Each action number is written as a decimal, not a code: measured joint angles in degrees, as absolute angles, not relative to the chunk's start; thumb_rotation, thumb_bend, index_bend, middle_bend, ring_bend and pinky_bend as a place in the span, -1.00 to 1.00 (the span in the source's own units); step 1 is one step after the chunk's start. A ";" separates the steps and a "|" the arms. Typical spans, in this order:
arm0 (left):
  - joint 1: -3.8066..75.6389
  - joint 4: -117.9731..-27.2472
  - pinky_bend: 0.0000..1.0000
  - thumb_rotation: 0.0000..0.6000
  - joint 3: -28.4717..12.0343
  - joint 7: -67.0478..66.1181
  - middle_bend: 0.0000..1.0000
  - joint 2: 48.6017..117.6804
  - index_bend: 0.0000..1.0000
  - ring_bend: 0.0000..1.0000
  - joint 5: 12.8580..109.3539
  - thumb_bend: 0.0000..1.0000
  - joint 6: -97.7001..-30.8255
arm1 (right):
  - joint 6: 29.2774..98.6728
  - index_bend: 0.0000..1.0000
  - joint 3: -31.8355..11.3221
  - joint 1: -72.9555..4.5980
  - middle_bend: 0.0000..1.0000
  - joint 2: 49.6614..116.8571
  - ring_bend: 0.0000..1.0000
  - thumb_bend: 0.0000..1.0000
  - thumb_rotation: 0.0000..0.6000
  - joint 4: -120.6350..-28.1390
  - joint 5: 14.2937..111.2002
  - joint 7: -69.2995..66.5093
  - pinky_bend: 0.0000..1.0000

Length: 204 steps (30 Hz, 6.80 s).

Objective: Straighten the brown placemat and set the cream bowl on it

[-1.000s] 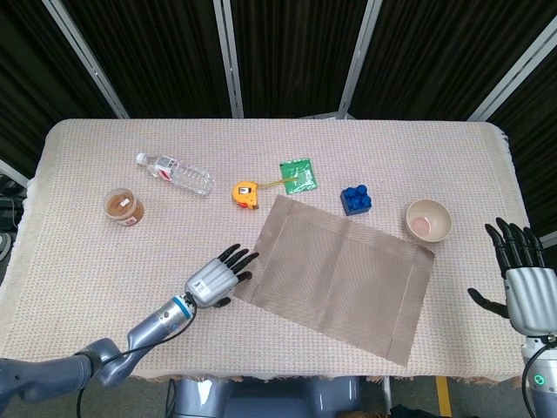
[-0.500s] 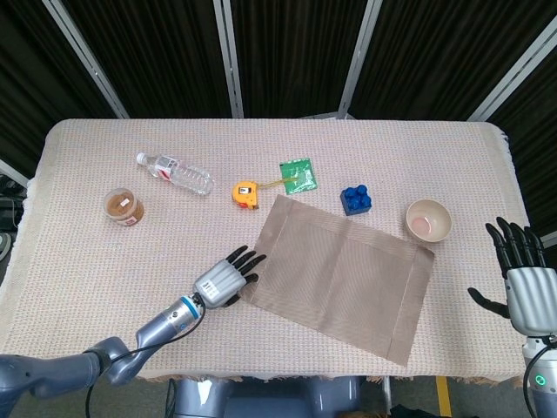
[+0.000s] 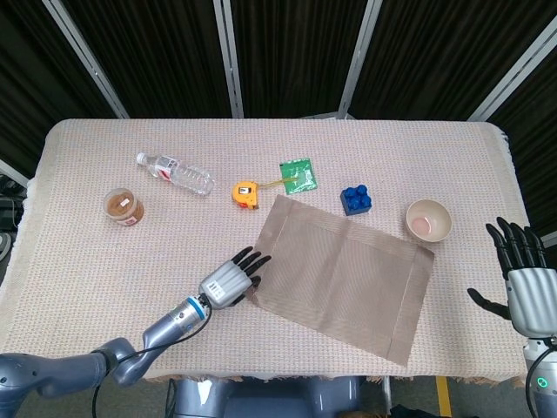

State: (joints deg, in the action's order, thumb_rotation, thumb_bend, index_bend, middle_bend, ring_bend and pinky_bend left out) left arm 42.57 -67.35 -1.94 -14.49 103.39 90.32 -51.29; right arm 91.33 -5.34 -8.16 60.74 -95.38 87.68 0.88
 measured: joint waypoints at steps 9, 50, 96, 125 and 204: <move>42.75 -65.76 -1.00 1.00 -2.81 -13.28 -1.00 105.54 0.24 -1.00 88.20 0.07 -51.14 | 91.27 -1.00 -5.67 -7.88 -1.00 60.61 -1.00 -0.99 1.00 -95.55 88.00 0.69 -1.00; 29.95 -92.94 -1.00 1.00 11.68 -22.41 -1.00 80.42 0.47 -1.00 91.11 0.15 -61.24 | 93.38 -1.00 -5.67 -6.32 -1.00 59.69 -1.00 -0.99 1.00 -98.06 92.49 0.63 -1.00; 26.54 -110.25 -1.00 1.00 12.83 -16.87 -1.00 66.25 -1.00 -1.00 91.23 -0.33 -65.20 | 90.47 -1.00 -5.78 -6.57 -1.00 60.37 -1.00 -0.99 1.00 -97.12 91.58 2.06 -1.00; 16.87 -107.54 -1.00 1.00 -1.55 -20.24 -1.00 61.41 -1.00 -1.00 78.34 -0.33 -85.30 | 54.82 -0.53 -6.73 -26.14 -1.00 65.88 -1.00 -0.98 1.00 -97.74 84.79 11.58 -1.00; 14.95 -106.40 -1.00 1.00 -5.31 -17.07 -1.00 60.33 -1.00 -1.00 76.04 -0.33 -80.59 | 43.39 0.28 -5.97 -51.15 -1.00 93.07 -1.00 -0.54 1.00 -78.50 55.57 23.33 -1.00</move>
State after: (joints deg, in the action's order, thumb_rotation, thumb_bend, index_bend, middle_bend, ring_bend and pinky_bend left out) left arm 14.95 -106.40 -5.31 -17.07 60.33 76.04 -80.59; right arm 43.39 -5.97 -51.15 93.07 -78.50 55.57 23.33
